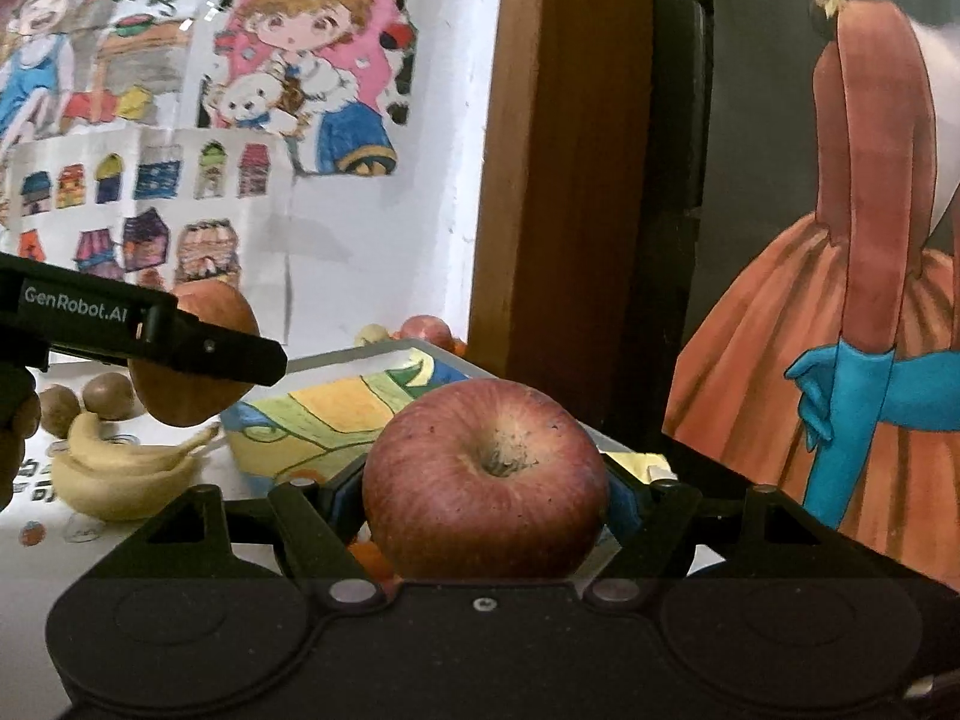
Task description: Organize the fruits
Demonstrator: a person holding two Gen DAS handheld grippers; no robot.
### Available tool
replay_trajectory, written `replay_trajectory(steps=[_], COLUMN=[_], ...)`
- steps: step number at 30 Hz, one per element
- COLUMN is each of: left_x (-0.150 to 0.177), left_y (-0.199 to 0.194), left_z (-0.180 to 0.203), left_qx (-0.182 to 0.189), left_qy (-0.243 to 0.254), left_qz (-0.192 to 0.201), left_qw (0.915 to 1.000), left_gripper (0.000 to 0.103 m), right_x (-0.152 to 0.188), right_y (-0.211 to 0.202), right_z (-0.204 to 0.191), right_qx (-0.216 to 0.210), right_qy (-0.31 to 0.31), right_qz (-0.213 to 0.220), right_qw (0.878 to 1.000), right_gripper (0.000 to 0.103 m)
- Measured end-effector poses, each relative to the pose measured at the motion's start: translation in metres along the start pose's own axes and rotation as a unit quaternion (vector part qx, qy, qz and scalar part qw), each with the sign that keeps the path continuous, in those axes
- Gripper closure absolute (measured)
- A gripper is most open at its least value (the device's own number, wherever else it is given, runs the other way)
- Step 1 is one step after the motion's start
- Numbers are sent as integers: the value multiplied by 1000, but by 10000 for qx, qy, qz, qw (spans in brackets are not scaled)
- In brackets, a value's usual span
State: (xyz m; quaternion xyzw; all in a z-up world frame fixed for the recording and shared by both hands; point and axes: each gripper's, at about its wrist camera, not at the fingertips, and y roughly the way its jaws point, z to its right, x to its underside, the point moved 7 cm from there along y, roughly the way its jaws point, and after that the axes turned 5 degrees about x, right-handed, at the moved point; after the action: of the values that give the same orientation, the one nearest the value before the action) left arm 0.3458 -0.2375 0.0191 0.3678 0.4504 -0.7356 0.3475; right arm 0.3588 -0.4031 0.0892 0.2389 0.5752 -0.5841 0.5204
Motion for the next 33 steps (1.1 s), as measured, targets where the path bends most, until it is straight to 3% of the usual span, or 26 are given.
replay_trajectory(steps=[12, 20, 33], left_x=[9, 12, 17], left_y=[61, 77, 90], left_z=[-41, -72, -88], left_qx=[-324, -645, -696], left_qy=[-235, -398, -397], left_qz=[-196, -271, -424], left_qw=[9990, 9968, 9959], left_gripper=[33, 33, 33], right_x=[19, 26, 38], right_y=[62, 85, 104], right_z=[-8, -12, -9], right_qx=[-101, -109, -30], right_qy=[110, 83, 78], right_qz=[-310, -453, -647], right_qw=[9994, 9989, 9979], right_gripper=[26, 26, 26])
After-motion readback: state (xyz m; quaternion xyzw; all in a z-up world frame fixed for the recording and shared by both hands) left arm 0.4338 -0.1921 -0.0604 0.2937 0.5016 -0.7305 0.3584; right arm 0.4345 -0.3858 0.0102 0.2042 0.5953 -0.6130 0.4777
